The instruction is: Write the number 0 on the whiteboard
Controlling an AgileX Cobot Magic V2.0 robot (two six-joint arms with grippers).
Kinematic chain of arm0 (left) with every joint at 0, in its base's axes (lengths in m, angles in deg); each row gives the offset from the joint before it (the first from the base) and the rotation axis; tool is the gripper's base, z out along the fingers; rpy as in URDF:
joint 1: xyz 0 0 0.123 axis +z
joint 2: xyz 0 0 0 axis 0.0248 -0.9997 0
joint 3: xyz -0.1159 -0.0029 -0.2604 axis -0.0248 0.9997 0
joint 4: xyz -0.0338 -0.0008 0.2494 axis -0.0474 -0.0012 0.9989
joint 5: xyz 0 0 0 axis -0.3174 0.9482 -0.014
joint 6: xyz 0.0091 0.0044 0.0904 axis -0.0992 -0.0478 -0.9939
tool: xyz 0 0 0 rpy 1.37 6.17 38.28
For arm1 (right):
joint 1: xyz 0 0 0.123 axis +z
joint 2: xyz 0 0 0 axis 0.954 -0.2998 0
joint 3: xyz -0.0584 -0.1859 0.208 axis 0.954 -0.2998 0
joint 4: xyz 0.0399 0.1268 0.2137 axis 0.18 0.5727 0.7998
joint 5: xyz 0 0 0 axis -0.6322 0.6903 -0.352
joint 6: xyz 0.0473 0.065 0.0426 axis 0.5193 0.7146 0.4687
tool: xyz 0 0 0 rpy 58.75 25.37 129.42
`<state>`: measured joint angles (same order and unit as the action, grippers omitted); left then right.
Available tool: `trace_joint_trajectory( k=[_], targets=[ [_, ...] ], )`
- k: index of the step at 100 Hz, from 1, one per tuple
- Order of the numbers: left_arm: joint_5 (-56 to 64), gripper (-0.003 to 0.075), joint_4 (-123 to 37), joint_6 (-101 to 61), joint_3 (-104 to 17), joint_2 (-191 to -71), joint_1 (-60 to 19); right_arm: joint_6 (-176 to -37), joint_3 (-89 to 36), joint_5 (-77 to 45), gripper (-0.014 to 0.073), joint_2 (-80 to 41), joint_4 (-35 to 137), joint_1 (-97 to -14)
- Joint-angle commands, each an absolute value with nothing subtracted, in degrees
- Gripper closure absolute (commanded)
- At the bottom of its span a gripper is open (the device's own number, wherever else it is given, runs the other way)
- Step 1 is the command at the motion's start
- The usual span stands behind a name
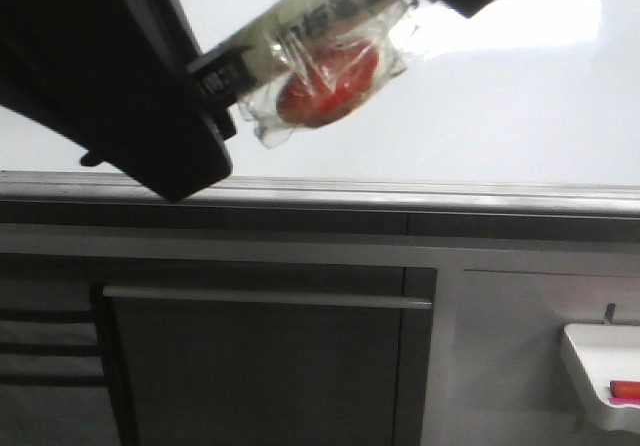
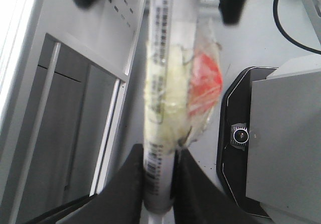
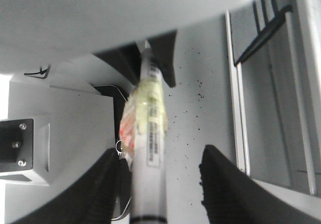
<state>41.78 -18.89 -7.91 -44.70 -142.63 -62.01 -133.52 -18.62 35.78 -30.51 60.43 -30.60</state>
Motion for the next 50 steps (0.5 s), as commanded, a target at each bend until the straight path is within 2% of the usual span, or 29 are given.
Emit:
trace_joint_trajectory(
  k=[1, 41, 50],
  targets=[
    [39.5, 0.0740, -19.0, -8.0, -46.8, -141.1, -62.5, -135.9, -16.8, 33.4, 0.0262, -30.3, 62.8, -30.5],
    [39.5, 0.0740, -18.6, -8.0, -46.8, -141.1, -62.5, -137.6, -16.8, 35.8, 0.0265, -30.5, 62.8, -30.5],
    [39.5, 0.0740, -18.6, -8.0, -46.8, -141.1, -62.5, -137.6, -16.8, 36.1, 0.0319, -30.5, 62.8, -30.5]
  ],
)
